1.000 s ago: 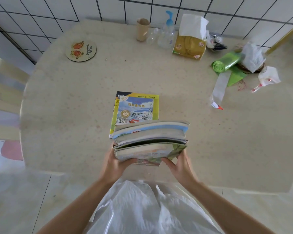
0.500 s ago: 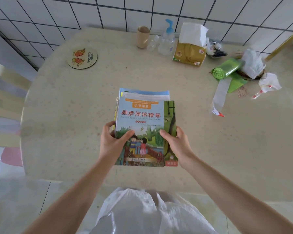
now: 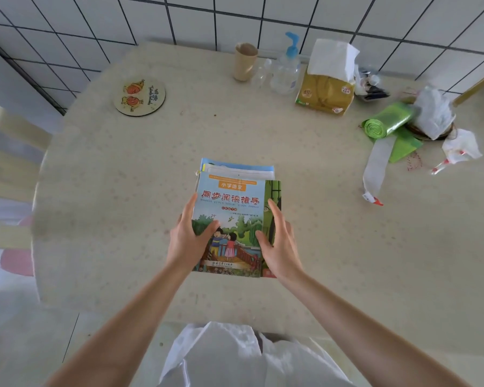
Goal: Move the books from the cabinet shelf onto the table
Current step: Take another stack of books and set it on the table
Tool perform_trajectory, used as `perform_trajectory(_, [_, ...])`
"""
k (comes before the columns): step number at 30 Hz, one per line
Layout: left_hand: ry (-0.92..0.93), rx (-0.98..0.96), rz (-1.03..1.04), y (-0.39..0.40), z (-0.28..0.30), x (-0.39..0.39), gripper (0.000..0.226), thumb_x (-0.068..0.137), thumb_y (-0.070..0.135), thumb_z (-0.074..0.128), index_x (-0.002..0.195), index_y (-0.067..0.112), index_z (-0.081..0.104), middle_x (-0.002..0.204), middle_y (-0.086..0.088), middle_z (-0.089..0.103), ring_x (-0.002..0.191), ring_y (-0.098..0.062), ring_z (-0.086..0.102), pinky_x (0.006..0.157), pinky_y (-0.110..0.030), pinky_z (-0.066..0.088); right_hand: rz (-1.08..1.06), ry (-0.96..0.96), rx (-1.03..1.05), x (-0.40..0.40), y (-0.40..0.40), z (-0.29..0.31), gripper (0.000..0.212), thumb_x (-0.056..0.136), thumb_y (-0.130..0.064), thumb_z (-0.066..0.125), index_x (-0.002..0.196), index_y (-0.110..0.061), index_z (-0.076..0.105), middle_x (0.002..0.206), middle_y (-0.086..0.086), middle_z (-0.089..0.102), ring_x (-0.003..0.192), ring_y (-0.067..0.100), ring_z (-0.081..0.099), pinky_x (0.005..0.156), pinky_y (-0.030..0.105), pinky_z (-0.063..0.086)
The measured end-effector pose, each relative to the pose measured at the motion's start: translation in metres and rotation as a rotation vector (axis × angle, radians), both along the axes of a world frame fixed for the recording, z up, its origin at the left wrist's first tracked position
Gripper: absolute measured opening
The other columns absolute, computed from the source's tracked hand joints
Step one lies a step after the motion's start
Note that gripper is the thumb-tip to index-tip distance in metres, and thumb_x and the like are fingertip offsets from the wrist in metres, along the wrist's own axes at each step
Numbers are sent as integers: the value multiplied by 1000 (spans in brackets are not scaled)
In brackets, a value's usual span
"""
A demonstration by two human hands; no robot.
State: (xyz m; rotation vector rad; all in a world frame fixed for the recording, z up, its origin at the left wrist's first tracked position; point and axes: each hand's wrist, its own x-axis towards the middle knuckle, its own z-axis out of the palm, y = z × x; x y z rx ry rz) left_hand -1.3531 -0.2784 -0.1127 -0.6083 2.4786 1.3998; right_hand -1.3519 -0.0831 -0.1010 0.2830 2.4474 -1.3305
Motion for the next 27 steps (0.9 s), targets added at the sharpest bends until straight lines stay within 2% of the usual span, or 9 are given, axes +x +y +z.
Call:
perform_trajectory(6, [30,-27,-11,-3,-2,-8,76,83,49,66,144,48,21,132,7,56,116,-17,56,93,-47,52,-4,-13,45,-2,-5,-5,62,96,-26,53,149,-33,21,142,2,36,128,12,38,107,36,34])
perform_trajectory(8, [32,-35,-15,-5,-6,-11,77,82,51,67,145,46,23,134,8,55,119,-16,55,96,-46,50,-34,-26,46,-2,-9,-7,70,93,-29,59,149,-29,18,145,1,36,132,15,37,108,37,33])
perform_trajectory(10, [-11,-20,10,-7,-7,-16,76,80,53,67,143,45,27,130,9,56,115,-14,55,96,-42,48,-119,-94,-22,-6,-12,-7,87,86,-32,68,150,-25,10,145,-2,38,131,16,40,110,41,36])
perform_trajectory(12, [-82,9,86,-7,-7,-22,70,81,52,67,142,38,36,122,8,60,105,-12,57,89,-34,47,-239,-216,-121,-16,-12,-7,94,80,-33,74,149,-24,10,136,-6,46,124,16,48,106,45,41])
perform_trajectory(15, [-103,11,129,-6,-5,-24,57,82,48,68,132,27,50,108,10,62,95,-12,61,74,-26,47,-255,-264,-86,-27,-13,-10,77,70,-36,77,133,-24,34,124,-5,56,114,18,58,97,44,49])
perform_trajectory(18, [-74,1,107,-2,-5,-23,48,81,45,70,123,27,54,103,11,60,91,-11,63,60,-16,42,-272,-270,-66,-32,-13,-11,71,68,-36,78,127,-25,41,119,-2,59,107,19,60,93,42,52])
perform_trajectory(22, [-74,-1,95,-3,-6,-25,44,81,44,70,118,25,56,106,7,65,90,-12,65,61,-19,46,-302,-256,-82,-35,-11,-12,66,66,-34,81,120,-26,46,115,-4,63,102,16,63,90,42,54])
perform_trajectory(27, [-80,-8,108,-3,-2,-34,36,82,40,71,111,24,60,93,12,63,82,-9,62,57,-17,42,-321,-255,-110,-43,-8,-12,60,65,-31,83,113,-28,47,109,-6,66,100,18,65,90,45,54])
